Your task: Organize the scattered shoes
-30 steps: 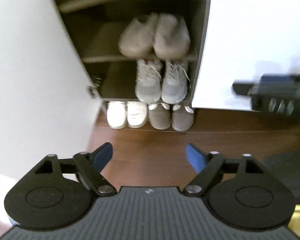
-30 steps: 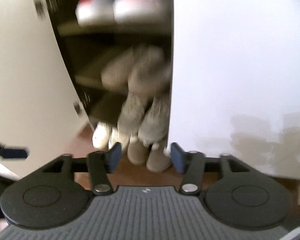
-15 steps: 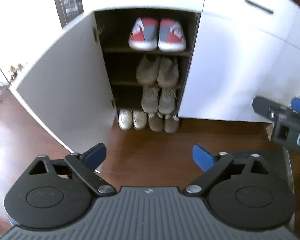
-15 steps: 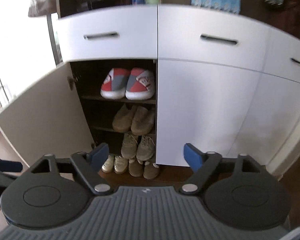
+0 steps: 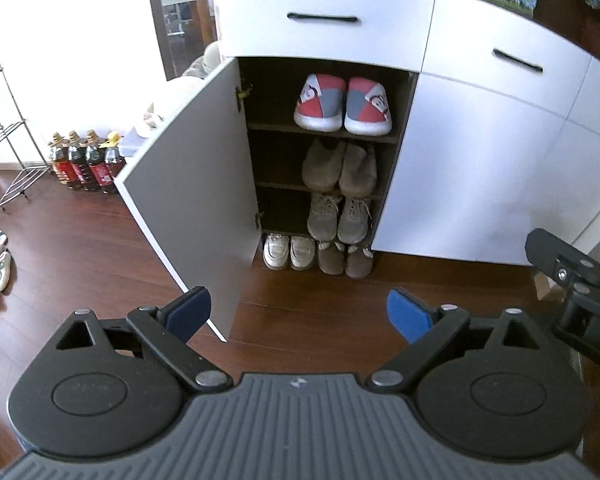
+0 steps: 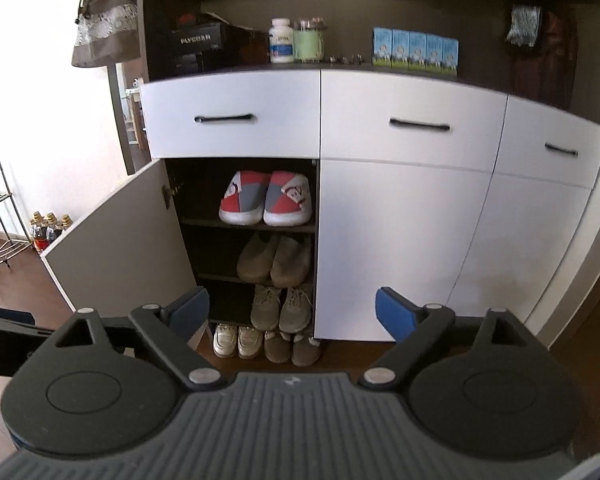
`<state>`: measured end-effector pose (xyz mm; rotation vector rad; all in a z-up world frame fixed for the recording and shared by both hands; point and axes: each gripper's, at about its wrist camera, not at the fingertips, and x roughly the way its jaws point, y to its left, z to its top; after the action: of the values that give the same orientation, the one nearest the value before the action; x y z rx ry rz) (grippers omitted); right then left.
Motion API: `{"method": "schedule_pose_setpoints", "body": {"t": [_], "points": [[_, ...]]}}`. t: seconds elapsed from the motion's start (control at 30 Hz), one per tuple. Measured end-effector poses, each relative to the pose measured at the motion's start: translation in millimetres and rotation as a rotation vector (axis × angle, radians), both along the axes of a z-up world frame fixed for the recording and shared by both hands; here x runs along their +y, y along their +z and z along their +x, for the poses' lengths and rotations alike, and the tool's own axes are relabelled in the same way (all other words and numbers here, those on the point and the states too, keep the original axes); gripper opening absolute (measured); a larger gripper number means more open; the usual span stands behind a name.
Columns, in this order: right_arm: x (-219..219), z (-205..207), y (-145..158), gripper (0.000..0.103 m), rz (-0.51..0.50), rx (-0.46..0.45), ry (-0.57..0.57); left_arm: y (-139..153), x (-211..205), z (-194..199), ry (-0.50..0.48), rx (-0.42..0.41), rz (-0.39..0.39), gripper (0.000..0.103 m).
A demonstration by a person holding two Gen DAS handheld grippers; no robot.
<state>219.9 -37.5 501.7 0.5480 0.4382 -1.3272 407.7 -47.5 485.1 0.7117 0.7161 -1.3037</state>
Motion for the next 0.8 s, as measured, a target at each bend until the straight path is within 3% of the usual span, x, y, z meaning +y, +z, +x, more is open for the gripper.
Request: {"method": "schedule_pose_setpoints", "body": {"t": [0.2,0.47,0.8], "points": [[14,-28,18,0.092,-0.020,-0.001,0.017,20,17,-25,-0.006,0.006,-0.015,0.098],[26,-54,24,0.093,-0.024,0.000,0.012,21,29,-53,-0.010,0.012,0.009,0.098],[31,-63,-10,0.095,-0.015,-0.008,0.017,-9,23,-64,-0.030,0.016,0.010,0.098]]}}
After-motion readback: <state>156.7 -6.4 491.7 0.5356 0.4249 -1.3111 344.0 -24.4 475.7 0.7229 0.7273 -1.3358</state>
